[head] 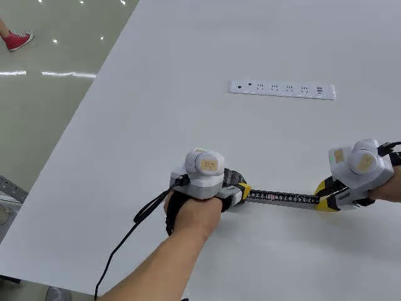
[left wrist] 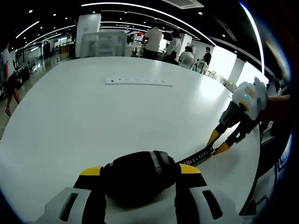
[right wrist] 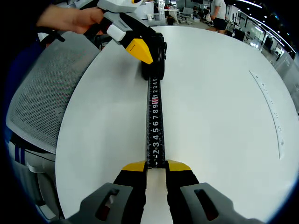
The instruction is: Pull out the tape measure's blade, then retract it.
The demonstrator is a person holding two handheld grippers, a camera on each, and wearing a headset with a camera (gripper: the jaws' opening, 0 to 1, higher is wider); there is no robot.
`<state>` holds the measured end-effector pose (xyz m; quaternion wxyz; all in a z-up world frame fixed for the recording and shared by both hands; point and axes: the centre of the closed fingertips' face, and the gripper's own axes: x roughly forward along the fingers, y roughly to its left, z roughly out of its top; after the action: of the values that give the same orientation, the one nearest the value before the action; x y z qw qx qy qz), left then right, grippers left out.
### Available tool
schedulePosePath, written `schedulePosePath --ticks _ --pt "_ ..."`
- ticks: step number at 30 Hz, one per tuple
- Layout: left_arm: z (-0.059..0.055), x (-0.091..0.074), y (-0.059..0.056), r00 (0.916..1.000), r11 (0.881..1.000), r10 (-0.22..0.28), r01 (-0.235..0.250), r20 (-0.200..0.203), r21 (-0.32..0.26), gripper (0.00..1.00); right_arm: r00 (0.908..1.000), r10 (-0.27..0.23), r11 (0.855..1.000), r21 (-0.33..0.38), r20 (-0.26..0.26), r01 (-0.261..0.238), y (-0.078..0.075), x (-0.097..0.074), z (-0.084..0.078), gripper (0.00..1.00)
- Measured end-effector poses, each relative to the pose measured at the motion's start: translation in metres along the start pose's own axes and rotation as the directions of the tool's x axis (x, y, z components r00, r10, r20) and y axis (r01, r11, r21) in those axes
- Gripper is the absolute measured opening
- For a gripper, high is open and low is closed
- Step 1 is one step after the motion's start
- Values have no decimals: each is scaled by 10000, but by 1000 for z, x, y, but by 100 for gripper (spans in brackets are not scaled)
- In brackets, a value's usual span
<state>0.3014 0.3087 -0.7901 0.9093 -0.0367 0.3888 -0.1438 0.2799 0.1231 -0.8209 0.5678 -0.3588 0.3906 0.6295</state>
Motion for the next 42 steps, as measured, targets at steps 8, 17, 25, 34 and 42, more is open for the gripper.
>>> schedulePosePath --ticks 8,17,25,34,42 --pt "0 -1 0 10000 10000 -63 63 10 -27 55 9999 40 10000 1 99 -40 0 3 6 11" --pt "0 -1 1 9999 9998 -127 127 32 -124 56 9998 83 10000 -29 170 -82 1 6 13 11" --pt "0 -1 0 9999 9998 -158 159 39 -151 56 9997 144 9999 -97 198 -142 0 9 19 11" --pt "1 -1 0 9998 9997 -185 186 52 -175 56 9994 215 9997 -157 272 -211 -2 13 25 11" --pt "0 -1 0 9998 9997 -185 185 31 -163 56 9990 252 9995 -201 368 -244 -2 18 34 11"
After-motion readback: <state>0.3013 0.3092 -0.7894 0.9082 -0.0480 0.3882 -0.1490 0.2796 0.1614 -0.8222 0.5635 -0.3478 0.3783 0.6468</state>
